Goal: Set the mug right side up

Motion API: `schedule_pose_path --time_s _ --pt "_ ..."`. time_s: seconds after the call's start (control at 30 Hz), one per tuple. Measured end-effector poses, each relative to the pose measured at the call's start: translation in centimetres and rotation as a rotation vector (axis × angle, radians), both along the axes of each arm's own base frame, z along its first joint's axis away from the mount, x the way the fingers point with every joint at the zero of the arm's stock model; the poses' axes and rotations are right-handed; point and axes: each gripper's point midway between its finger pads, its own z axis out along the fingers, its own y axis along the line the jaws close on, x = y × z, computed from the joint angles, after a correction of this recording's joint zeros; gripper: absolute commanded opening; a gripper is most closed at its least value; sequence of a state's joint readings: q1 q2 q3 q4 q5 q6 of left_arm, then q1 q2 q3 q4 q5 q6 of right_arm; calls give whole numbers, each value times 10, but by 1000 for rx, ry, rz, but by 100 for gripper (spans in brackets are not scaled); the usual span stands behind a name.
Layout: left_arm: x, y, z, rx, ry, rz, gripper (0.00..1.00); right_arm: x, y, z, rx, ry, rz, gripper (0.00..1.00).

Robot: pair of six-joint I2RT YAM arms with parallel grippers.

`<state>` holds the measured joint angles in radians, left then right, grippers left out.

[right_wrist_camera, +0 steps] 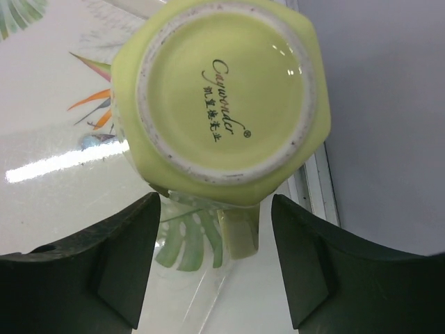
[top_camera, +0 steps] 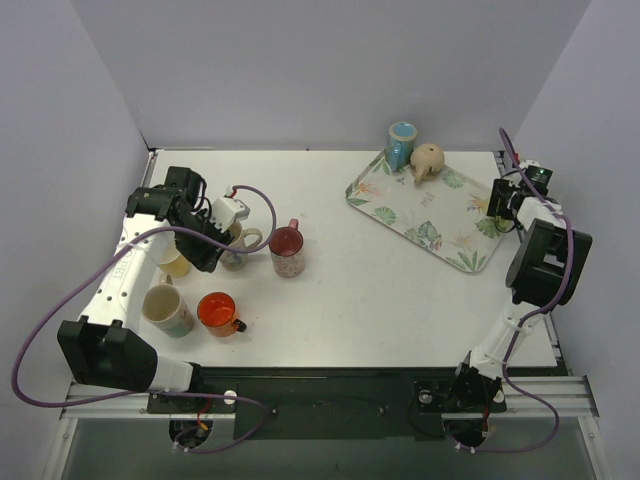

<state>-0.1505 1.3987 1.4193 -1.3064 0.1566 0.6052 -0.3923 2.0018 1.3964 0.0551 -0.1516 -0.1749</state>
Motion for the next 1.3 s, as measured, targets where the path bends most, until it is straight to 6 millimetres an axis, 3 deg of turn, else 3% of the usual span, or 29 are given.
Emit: schedule_pose_path --time_s 0.1,0.13,0.23,0.27,0.47,0.6,0.67,0.73,0.87,1.0,1.13,1.3 --pt "0 0 0 0 -1 3 54 0 1 -3 -1 5 12 38" --pt "0 0 0 -1 0 5 54 1 0 -3 -4 5 14 26" --pt "0 0 1 -3 -2 12 55 1 0 -2 -7 4 15 12" --pt "0 0 2 -5 -4 15 55 1 -1 -2 -9 5 14 2" --pt "-2 -6 12 -42 -34 6 58 3 6 1 -6 -1 20 0" --pt "-2 -20 27 -102 -79 -43 65 -4 31 11 59 -22 -17 0" --pt "-3 -31 36 -130 -122 -81 71 -7 52 29 112 -68 -48 0" --pt "0 -44 48 -162 -196 -129 82 -9 76 61 152 -138 -65 0" --pt "1 -71 81 -264 -397 -226 85 -16 130 139 241 -331 -56 0" --pt "6 -100 108 -366 -553 -305 86 -42 197 209 387 -490 13 0" --pt "4 -137 103 -437 -625 -454 88 -77 271 238 543 -485 130 0" --pt "15 -163 97 -418 -752 -587 88 -137 375 237 757 -309 323 0"
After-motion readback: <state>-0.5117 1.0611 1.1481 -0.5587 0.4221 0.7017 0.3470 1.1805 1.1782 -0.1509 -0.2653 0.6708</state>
